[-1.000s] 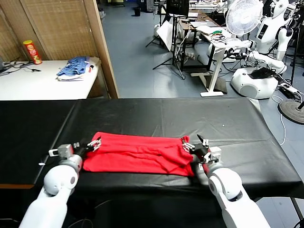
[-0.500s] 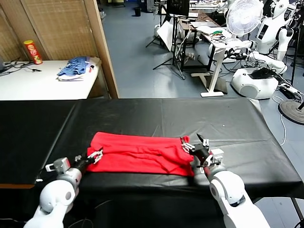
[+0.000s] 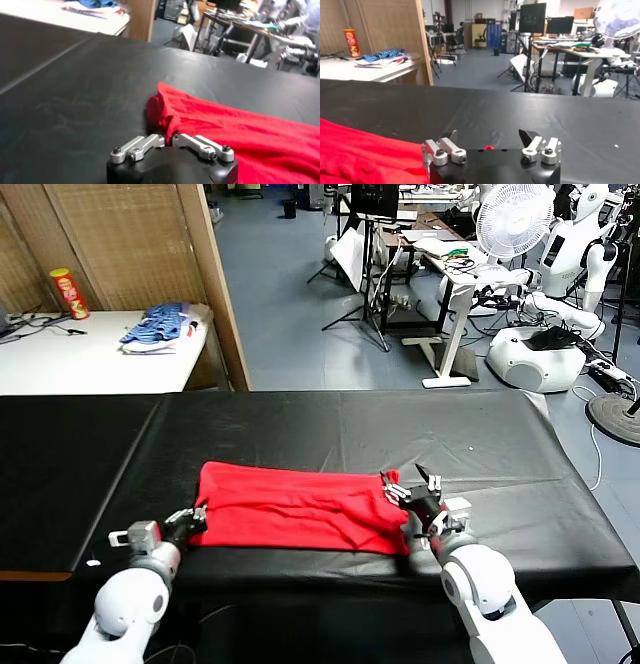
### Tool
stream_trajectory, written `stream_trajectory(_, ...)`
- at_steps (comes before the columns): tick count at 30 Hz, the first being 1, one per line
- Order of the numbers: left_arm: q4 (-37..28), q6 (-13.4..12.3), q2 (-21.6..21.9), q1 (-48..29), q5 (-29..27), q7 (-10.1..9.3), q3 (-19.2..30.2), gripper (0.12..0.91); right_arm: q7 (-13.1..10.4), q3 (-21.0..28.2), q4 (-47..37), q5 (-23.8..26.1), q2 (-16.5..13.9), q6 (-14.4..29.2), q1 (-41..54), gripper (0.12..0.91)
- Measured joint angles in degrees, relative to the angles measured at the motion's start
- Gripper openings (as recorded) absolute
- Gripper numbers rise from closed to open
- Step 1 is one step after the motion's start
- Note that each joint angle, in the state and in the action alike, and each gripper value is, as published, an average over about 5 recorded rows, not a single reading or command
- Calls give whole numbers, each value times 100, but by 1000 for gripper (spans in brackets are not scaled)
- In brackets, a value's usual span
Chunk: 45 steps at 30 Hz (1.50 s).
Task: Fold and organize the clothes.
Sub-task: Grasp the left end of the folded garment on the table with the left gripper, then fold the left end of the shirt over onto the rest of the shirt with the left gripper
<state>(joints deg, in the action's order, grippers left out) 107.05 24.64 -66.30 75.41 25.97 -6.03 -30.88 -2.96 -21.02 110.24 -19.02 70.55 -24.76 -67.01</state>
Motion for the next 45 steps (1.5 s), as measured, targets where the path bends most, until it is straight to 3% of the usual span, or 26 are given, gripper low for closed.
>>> stream_trajectory(6,-58,-127,318,-17,-1188,-56,-163,158,-38,-148,154,-14,-22,-70,-32,798)
stream_trajectory(12,-269,-213,1078,43,-1469,-93,-575,158,-47,-191,226,1,6,-85,-80,798)
stream_trajectory(17,-146,-68,1394,145,-1362,-228,-660,158,-74,-181,284,59,58,-114,-140,798)
stream_trajectory(26,901,544,899,-64,-44,-658,70,158,-102,-369,419,191,80,-134,-373,798)
stream_trajectory(33,1315,689,431,-453,1136,-862,895,158,-110,-494,436,239,105,-145,-470,798)
stream_trajectory(45,1219,636,-188,-449,822,-855,1546,158,-109,-431,322,265,158,-149,-401,798)
